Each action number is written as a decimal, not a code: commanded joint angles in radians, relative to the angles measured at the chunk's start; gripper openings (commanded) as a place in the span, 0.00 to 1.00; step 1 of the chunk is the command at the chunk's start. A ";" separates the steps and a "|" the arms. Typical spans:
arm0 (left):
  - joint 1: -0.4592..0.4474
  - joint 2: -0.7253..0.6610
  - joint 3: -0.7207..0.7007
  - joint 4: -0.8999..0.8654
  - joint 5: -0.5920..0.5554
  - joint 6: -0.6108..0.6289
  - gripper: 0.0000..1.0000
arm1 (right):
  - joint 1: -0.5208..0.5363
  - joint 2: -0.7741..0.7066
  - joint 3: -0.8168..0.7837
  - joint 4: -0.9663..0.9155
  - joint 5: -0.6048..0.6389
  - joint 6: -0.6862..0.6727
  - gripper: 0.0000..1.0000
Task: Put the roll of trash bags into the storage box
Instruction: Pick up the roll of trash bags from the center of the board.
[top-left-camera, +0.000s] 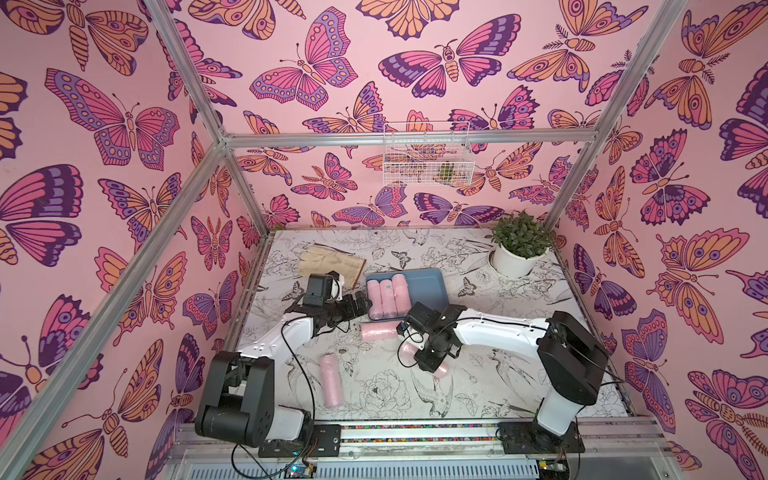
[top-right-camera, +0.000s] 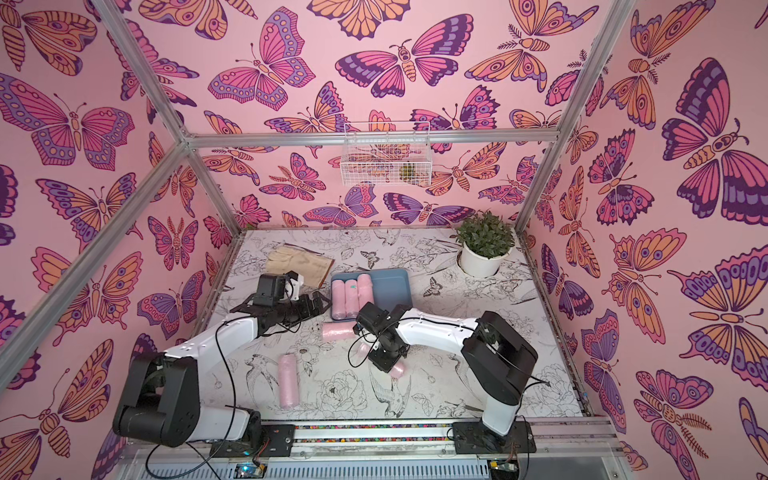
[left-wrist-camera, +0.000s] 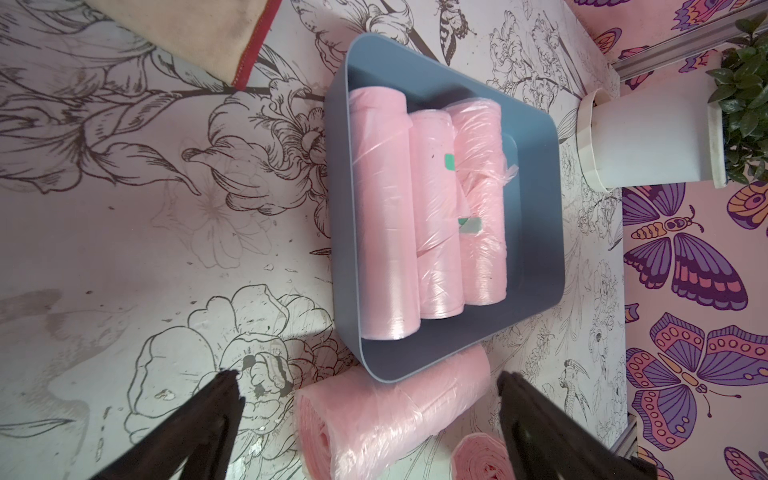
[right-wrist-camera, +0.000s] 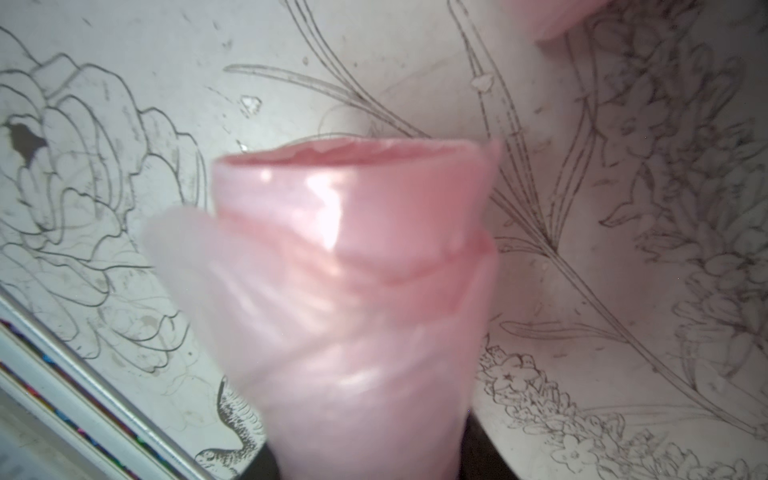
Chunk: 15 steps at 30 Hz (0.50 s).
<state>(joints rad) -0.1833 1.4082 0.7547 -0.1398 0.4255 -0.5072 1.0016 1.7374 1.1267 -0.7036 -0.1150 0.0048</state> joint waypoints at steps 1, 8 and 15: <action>0.005 -0.016 -0.005 -0.017 0.000 -0.008 1.00 | -0.024 -0.050 0.034 -0.009 -0.044 0.031 0.37; 0.005 -0.012 0.001 -0.017 0.002 -0.004 1.00 | -0.145 -0.084 0.087 0.009 -0.160 0.079 0.37; 0.005 0.001 0.013 -0.018 0.005 0.002 1.00 | -0.282 -0.078 0.126 0.066 -0.280 0.161 0.37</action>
<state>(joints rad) -0.1833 1.4082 0.7547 -0.1394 0.4259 -0.5068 0.7567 1.6760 1.2163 -0.6712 -0.3107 0.1089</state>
